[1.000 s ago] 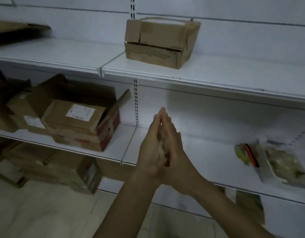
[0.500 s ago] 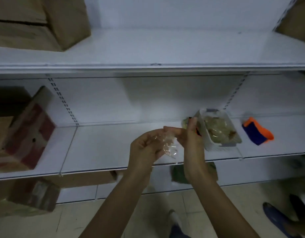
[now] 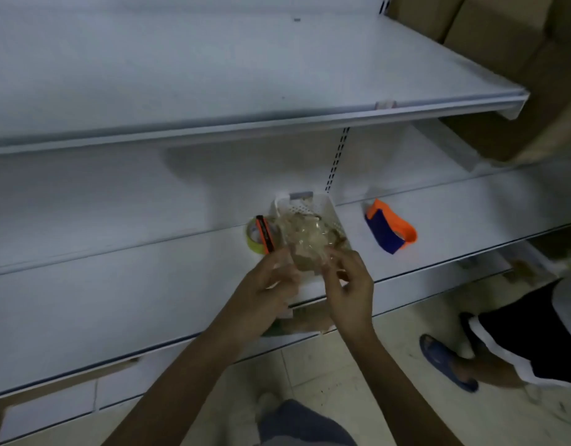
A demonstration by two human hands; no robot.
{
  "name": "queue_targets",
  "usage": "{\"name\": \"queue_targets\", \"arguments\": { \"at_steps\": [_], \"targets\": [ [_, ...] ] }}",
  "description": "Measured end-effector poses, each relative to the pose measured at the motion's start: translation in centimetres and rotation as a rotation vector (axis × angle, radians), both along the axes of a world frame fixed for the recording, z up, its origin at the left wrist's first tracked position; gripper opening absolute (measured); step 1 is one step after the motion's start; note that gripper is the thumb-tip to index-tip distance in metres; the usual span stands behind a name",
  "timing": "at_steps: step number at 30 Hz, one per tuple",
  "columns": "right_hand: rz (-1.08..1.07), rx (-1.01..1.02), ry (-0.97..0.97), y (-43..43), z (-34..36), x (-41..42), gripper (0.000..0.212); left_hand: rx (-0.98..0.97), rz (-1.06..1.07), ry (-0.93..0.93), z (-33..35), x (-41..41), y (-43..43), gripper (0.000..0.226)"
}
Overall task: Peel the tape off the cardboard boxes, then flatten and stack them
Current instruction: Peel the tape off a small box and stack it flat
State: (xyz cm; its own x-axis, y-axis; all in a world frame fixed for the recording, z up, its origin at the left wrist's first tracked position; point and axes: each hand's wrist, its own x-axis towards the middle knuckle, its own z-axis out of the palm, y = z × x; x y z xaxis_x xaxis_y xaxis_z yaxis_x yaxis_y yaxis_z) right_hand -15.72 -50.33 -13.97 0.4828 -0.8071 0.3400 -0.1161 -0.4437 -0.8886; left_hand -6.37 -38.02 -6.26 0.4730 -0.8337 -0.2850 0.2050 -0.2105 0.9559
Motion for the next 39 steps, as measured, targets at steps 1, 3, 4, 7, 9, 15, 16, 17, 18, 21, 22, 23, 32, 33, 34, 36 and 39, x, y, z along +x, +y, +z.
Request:
{"name": "queue_targets", "arguments": {
  "at_steps": [1,3,4,7,9,15,16,17,18,21,22,23,32,33,34,36,39],
  "targets": [
    [-0.087,0.053,0.054,-1.6,-1.1,0.4,0.020,0.037,0.022,-0.020,-0.4,0.1,-0.2,0.038],
    [-0.183,0.039,0.268,-4.9,-3.3,1.0,0.031,0.129,0.044,-0.104,-1.5,0.4,-0.2,0.035],
    [-0.182,0.004,0.414,-6.4,-4.3,1.4,0.037,0.170,0.043,-0.135,-2.1,0.6,0.0,0.034],
    [-0.138,-0.093,0.752,-9.3,-6.4,3.2,0.031,0.245,0.033,-0.168,-3.4,0.9,0.4,0.028],
    [-0.086,-0.202,0.964,-10.0,-7.0,4.8,0.029,0.289,0.022,-0.206,-4.0,0.9,0.3,0.029],
    [0.094,0.003,1.085,-10.6,-9.7,7.4,0.066,0.301,-0.053,-0.316,-4.7,1.0,0.7,0.027],
    [0.076,0.060,1.060,-10.9,-9.6,7.3,0.065,0.308,-0.067,-0.338,-4.8,1.1,0.7,0.027],
    [0.055,0.110,1.028,-11.1,-9.2,7.1,0.058,0.310,-0.079,-0.355,-4.8,1.1,0.8,0.027],
    [0.025,0.128,0.991,-11.2,-8.7,6.7,0.049,0.314,-0.083,-0.370,-4.9,1.2,0.8,0.027],
    [-0.095,0.083,0.883,-10.9,-6.9,5.3,0.032,0.294,-0.079,-0.410,-4.7,1.5,0.9,0.028],
    [-0.151,0.062,0.832,-10.4,-6.6,4.8,0.032,0.277,-0.082,-0.419,-4.7,1.6,1.0,0.028],
    [-0.191,0.070,0.771,-9.7,-6.3,4.4,0.033,0.254,-0.087,-0.434,-4.6,1.7,1.1,0.027],
    [0.166,-0.354,0.000,6.1,2.1,5.5,0.033,0.050,0.088,-1.264,0.5,5.6,6.6,0.047],
    [0.210,-0.428,-0.058,7.8,3.7,6.3,0.034,0.008,0.125,-1.349,1.5,6.3,7.8,0.045],
    [0.236,-0.508,-0.111,9.5,5.6,7.2,0.035,-0.043,0.166,-1.436,2.5,7.1,9.3,0.044],
    [0.285,-0.677,-0.218,13.1,9.5,9.2,0.042,-0.144,0.249,-1.632,4.8,8.9,13.0,0.043],
    [0.369,-0.871,-0.329,19.0,15.1,13.0,0.048,-0.187,0.418,-1.873,8.9,11.8,19.5,0.046]
  ]
}}
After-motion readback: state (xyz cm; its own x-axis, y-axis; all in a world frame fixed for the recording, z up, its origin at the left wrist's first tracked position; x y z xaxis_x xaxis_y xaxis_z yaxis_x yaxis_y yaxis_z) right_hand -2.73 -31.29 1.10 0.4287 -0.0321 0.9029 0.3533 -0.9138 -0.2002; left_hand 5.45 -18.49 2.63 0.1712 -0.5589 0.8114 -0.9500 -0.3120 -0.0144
